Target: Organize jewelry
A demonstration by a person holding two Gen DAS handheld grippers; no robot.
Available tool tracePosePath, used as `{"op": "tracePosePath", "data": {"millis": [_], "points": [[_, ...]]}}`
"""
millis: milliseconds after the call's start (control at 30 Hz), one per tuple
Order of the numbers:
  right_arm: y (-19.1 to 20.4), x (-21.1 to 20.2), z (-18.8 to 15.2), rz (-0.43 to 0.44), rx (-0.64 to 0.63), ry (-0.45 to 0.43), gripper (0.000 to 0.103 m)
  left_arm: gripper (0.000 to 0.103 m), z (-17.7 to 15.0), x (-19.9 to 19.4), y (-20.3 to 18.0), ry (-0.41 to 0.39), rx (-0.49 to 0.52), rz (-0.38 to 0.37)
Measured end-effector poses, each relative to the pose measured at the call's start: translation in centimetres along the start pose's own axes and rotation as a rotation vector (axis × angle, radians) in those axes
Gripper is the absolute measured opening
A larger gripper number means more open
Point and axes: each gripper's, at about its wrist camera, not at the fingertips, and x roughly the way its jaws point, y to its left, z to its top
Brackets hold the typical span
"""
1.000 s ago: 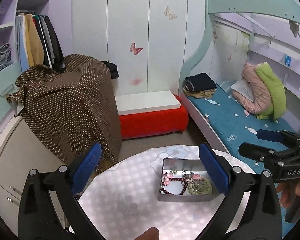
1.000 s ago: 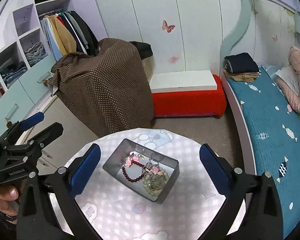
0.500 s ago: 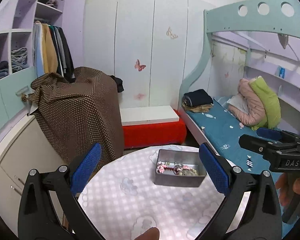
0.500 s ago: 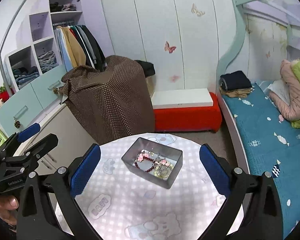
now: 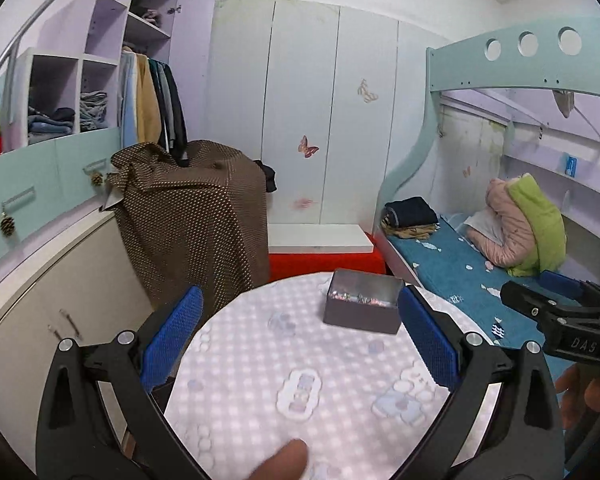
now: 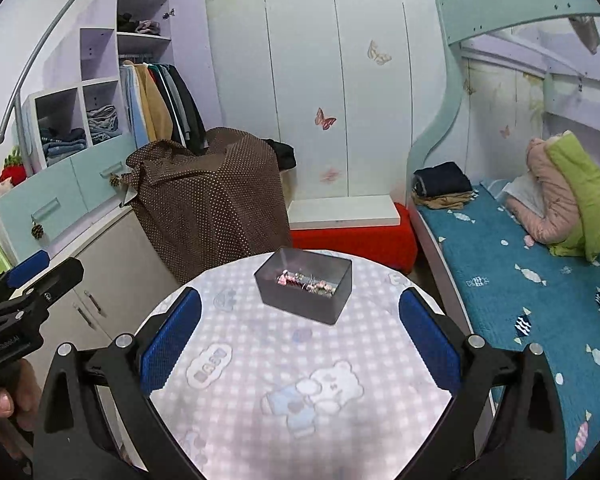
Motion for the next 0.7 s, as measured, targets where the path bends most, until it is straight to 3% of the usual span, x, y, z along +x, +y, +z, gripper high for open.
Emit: {"op": "tracePosePath", "data": {"millis": [300, 700], "points": [[2.7, -4.9, -3.1, -0.025, -0.015, -0.069, 0.095, 0.098, -2.4, -5.2, -1.0, -0.02, 0.027, 0.003], [3.8, -5.9, -5.7, -0.091, -0.015, -0.105, 0.095, 0.098, -4.2, -7.5, -1.8, -0.04, 0.05, 0.088]]}}
